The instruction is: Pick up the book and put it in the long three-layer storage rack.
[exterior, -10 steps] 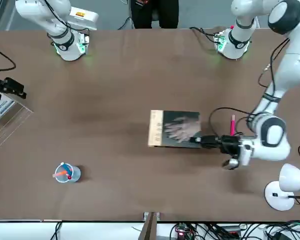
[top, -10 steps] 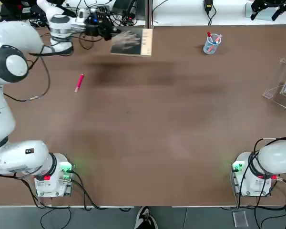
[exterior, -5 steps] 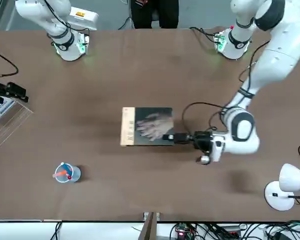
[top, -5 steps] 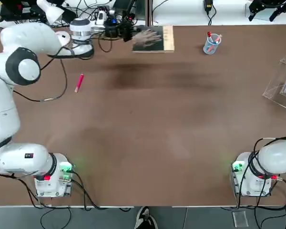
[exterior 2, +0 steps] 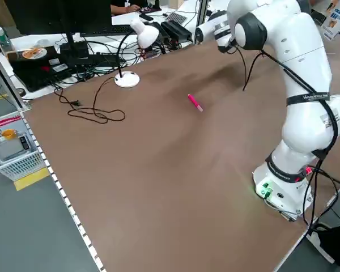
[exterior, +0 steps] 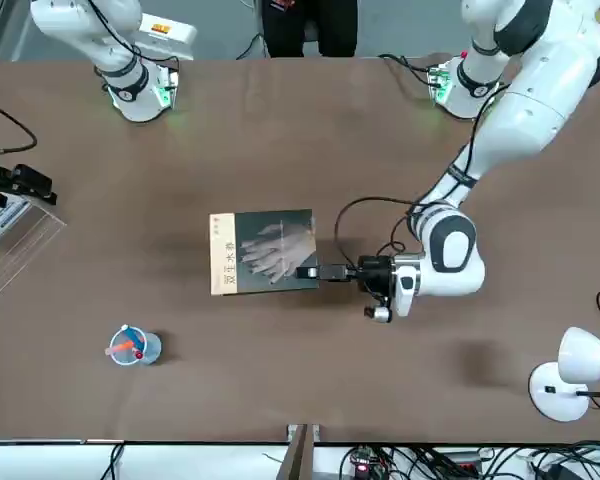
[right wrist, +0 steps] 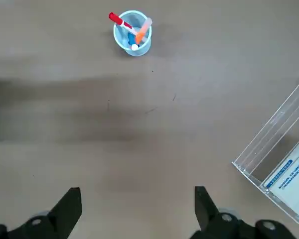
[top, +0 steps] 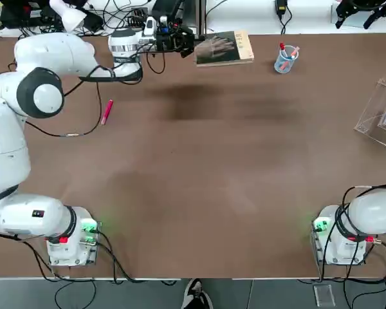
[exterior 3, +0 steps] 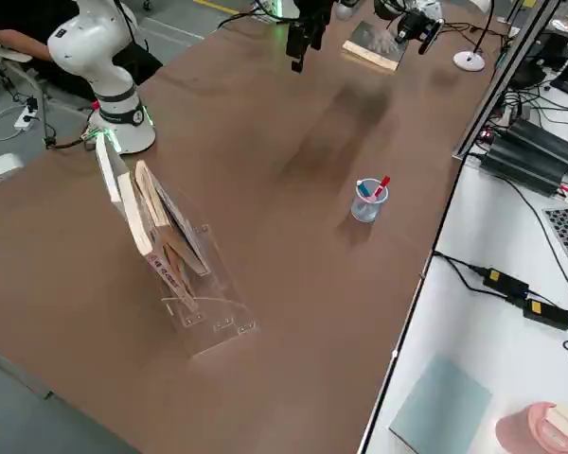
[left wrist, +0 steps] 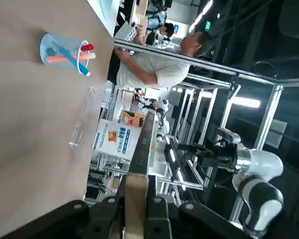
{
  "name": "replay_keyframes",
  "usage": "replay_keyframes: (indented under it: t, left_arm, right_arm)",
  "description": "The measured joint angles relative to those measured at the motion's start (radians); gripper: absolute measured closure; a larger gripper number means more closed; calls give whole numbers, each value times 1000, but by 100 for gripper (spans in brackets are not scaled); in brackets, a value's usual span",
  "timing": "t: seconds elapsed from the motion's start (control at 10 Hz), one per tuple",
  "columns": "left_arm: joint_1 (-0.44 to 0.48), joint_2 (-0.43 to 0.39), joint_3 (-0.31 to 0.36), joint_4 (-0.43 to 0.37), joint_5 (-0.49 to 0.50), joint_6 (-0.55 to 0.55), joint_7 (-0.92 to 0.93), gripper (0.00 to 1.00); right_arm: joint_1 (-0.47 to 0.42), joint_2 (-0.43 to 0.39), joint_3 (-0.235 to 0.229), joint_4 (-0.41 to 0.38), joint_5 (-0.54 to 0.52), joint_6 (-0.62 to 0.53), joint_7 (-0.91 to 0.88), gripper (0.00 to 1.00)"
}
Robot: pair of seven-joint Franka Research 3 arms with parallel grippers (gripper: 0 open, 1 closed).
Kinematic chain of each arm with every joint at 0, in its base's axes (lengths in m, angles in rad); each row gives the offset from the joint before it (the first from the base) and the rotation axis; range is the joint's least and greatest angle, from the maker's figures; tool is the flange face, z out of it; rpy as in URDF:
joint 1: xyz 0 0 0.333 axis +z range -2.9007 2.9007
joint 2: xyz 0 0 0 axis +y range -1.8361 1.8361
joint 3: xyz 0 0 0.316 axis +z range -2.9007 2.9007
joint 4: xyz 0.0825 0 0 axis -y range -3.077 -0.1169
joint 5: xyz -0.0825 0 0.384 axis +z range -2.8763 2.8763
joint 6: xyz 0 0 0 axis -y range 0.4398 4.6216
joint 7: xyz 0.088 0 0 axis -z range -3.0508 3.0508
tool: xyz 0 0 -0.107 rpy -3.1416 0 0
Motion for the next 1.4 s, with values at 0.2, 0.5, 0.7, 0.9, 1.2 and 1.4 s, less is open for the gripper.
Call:
replay_keyframes:
  t: [0.2,0.5,0.7,0.9,1.2,1.4]
  left_arm:
    - [-34,0,0,13,-30,55,-4,98]
    - [-84,0,1,27,-77,113,-7,98]
    - [-108,0,1,34,-105,138,-8,98]
    - [-118,0,2,40,-113,148,-10,98]
    - [-116,1,7,44,-113,149,-14,98]
    - [-115,1,8,44,-113,149,-14,98]
  right_arm:
    - [0,0,0,0,0,0,0,0]
    - [0,0,0,0,0,0,0,0]
    - [0,4,0,0,12,4,0,0]
    - [0,27,0,-4,99,33,0,0]
    - [-3,88,-3,-5,259,70,0,0]
    - [-11,119,-14,-6,384,76,-12,0]
